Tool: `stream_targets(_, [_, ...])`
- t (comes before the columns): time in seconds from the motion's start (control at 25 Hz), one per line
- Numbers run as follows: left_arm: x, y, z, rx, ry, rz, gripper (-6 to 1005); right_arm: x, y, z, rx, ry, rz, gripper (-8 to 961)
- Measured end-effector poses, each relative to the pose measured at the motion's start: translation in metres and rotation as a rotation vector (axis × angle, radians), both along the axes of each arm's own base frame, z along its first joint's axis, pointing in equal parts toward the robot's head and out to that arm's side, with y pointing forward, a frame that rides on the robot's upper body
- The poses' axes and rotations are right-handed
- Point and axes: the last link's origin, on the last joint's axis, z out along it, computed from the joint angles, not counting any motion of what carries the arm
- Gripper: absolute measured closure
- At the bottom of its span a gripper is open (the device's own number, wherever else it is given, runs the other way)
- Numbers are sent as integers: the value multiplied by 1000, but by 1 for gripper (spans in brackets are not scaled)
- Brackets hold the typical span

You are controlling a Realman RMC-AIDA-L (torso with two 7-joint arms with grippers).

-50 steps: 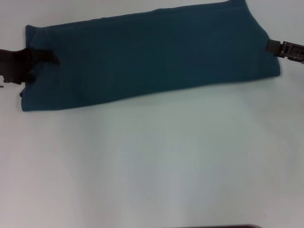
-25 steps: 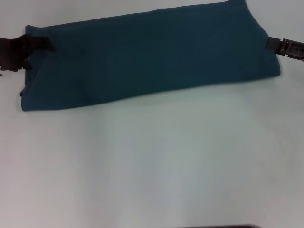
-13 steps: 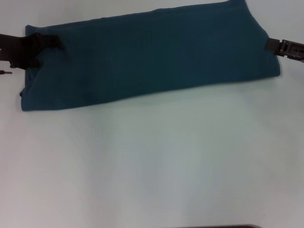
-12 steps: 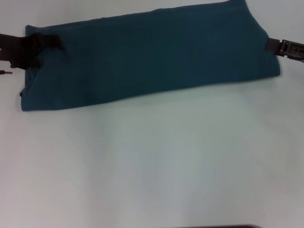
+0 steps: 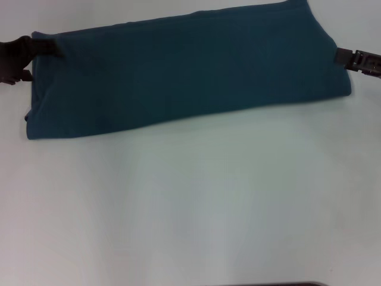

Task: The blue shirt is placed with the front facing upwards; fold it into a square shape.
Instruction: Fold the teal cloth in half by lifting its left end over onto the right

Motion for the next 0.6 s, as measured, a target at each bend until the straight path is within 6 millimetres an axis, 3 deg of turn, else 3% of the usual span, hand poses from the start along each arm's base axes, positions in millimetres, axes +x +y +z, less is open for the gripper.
stream_targets(0.6, [2, 4, -18, -20, 21, -6, 50, -2, 3, -1, -2, -5, 3, 56])
